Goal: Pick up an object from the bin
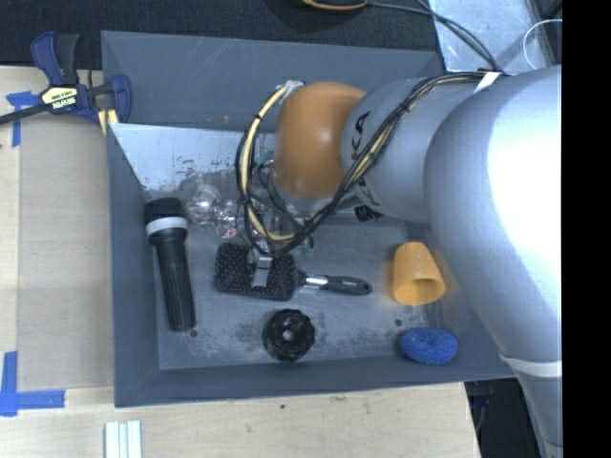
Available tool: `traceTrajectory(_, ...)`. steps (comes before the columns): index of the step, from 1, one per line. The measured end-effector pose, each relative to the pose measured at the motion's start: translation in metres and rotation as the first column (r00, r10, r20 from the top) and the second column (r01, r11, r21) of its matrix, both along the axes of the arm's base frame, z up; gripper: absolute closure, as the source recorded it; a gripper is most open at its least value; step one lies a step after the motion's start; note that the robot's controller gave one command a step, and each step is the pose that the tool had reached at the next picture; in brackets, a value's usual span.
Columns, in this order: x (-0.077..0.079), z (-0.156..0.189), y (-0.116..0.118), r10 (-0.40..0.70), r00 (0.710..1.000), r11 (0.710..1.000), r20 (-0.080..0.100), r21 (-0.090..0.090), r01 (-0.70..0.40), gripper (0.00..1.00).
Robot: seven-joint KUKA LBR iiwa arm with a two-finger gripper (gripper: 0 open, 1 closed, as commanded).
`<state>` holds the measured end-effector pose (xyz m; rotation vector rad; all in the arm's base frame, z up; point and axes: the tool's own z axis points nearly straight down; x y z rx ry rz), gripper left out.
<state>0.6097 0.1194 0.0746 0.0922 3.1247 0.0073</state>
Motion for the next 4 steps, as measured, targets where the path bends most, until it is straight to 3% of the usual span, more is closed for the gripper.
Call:
traceTrajectory(1,0.007,0.001,-0.025,-0.095,0.995,0.995,-0.003,0.002,0.095,1.0)
traceTrajectory(3,0.005,0.006,-0.025,-0.094,0.996,0.996,-0.008,0.0,0.094,1.0)
traceTrajectory(4,0.004,0.026,-0.026,-0.094,0.996,0.996,-0.01,-0.002,0.094,1.0)
